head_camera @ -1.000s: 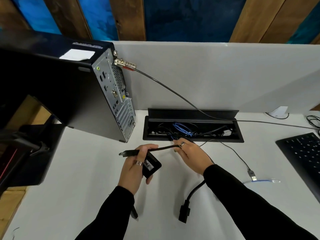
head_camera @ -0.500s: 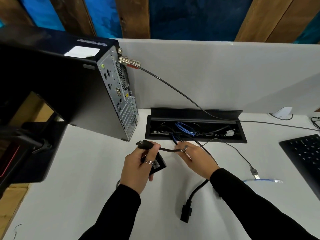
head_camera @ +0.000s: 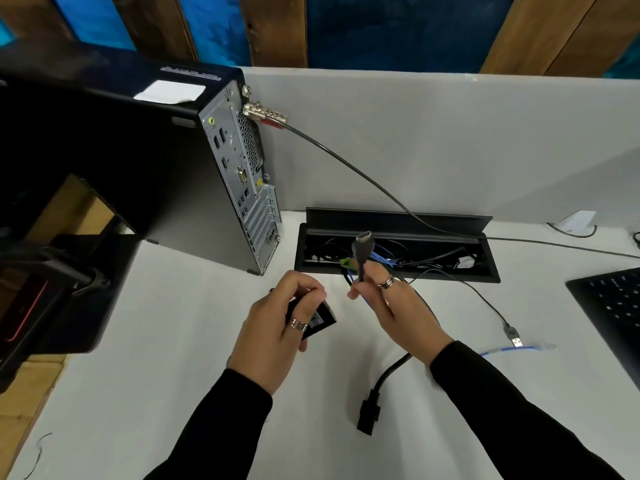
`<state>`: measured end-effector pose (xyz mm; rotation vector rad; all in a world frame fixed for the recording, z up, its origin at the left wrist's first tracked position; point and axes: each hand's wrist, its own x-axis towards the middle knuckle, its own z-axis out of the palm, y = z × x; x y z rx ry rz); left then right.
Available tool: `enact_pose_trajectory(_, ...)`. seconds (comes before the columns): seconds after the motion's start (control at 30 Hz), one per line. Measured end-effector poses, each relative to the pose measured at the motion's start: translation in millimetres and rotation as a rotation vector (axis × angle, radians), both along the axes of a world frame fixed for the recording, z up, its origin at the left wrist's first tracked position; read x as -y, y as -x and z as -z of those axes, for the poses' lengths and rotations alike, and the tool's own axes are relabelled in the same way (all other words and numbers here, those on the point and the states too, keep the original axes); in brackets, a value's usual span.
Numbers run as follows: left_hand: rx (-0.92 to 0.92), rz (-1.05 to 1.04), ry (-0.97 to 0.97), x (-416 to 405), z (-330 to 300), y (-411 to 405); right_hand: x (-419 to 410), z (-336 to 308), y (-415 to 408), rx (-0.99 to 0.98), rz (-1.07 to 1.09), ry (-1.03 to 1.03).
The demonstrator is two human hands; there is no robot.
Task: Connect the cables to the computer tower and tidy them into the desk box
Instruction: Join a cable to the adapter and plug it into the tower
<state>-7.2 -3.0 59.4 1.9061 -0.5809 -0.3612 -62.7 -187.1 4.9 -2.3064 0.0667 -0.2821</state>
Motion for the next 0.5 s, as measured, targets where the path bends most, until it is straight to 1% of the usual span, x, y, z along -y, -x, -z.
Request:
enact_pose_trajectory(0.13,-0.047,0.070,0.138,-4,-5,0,0,0,6,0.010,0.015,-0.028)
enact_pose_trajectory(0.27,-0.079,0.144,0.194,-4,-11,2,-2,-1,10,0.036,0.009,0.013)
enact_pose_trajectory(0.37,-0.043,0.177,0.222,-4,-15,3,-2,2,12,0.043,0.011,0.054)
enact_pose_trajectory(0.5,0.017,0.167,0.237,-4,-18,2,-1,2,13,0.059,0.018,0.076)
